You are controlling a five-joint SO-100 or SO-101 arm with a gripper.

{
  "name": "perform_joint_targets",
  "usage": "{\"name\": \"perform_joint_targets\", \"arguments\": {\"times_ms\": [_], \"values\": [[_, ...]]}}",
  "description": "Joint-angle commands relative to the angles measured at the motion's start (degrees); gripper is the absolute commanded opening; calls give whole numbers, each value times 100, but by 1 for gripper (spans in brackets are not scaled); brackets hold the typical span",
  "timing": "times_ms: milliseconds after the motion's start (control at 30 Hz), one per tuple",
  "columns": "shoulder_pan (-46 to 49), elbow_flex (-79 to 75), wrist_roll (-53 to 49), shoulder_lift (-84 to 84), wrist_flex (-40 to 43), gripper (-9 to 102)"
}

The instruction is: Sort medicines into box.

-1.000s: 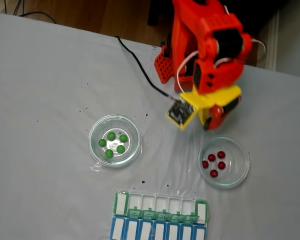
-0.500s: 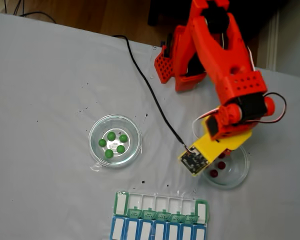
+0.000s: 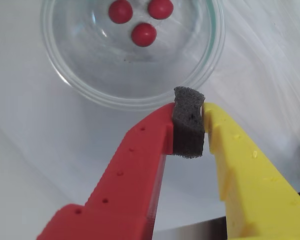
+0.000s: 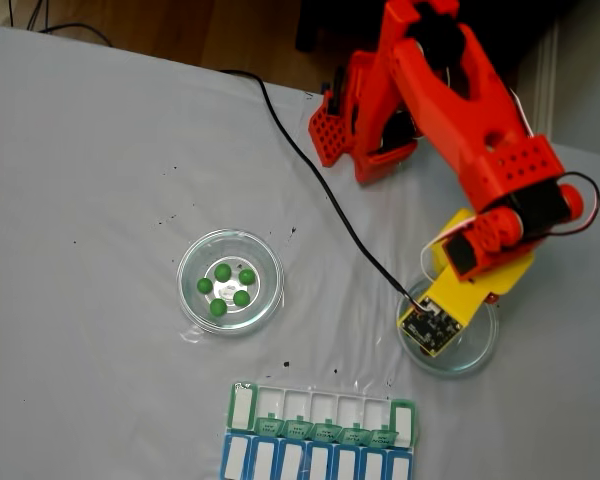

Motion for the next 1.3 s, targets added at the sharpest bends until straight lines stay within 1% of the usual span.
{"name": "perform_joint_targets", "arguments": {"times_ms": [0,300,700,933,1267], "values": [[-53,-475,0,-79,-167,1],[79,-554,79,-483,-677,1],[97,-958,141,-1397,-984,1],[-18,-826,264,-1477,-1318,1],[-193,-545,123,-1617,-1450,2]]}}
